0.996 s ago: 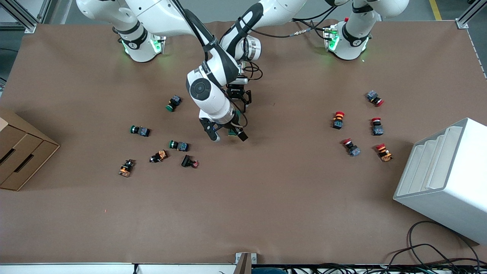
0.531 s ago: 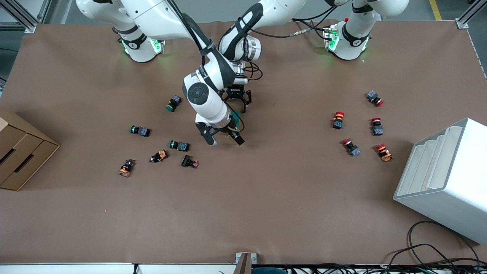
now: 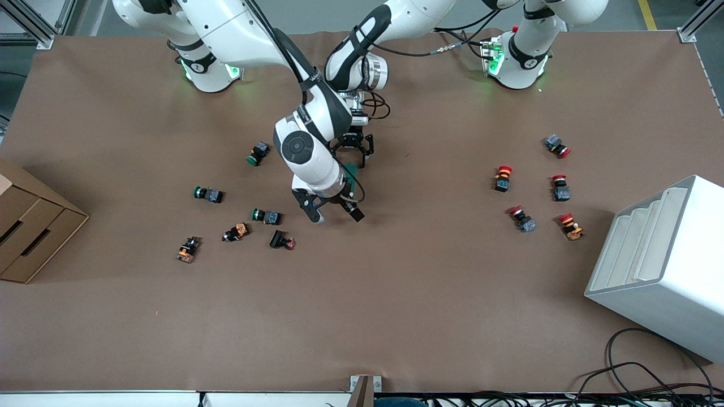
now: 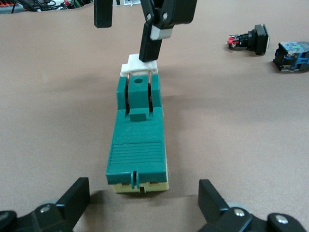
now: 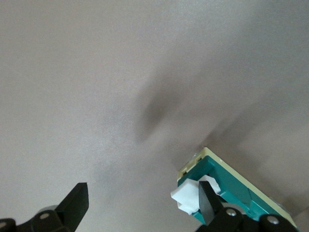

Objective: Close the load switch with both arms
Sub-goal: 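Swing the white handle over into the closed slot with the right gripper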

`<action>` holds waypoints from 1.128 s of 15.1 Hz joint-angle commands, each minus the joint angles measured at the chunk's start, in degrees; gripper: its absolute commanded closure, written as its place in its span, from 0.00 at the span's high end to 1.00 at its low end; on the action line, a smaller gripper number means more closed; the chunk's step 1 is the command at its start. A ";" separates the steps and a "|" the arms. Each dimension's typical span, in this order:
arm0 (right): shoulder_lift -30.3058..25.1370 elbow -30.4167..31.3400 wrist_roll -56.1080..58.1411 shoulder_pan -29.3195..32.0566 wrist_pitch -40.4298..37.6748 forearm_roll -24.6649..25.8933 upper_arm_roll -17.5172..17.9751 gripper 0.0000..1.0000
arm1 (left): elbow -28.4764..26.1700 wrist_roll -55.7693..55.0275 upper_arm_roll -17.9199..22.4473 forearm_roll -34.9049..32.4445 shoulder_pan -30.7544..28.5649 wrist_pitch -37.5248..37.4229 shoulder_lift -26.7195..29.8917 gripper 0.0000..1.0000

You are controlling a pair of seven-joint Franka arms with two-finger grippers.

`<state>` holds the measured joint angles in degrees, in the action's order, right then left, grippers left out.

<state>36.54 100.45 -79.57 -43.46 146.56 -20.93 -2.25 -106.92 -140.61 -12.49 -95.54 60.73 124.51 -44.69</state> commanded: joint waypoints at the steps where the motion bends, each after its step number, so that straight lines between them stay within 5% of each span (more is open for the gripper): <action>1: 1.26 -2.10 -0.32 0.13 -0.83 0.63 0.58 1.00 | 0.83 -0.11 0.27 0.44 -0.70 1.00 -4.00 1.00; 17: 2.05 -3.15 0.47 2.06 -3.36 2.74 0.32 1.00 | 1.98 0.42 0.45 0.17 -2.02 1.00 -3.91 1.00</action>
<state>38.16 98.95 -79.57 -43.14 145.36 -19.41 -2.21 -106.36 -140.60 -12.42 -95.53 60.52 124.57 -45.11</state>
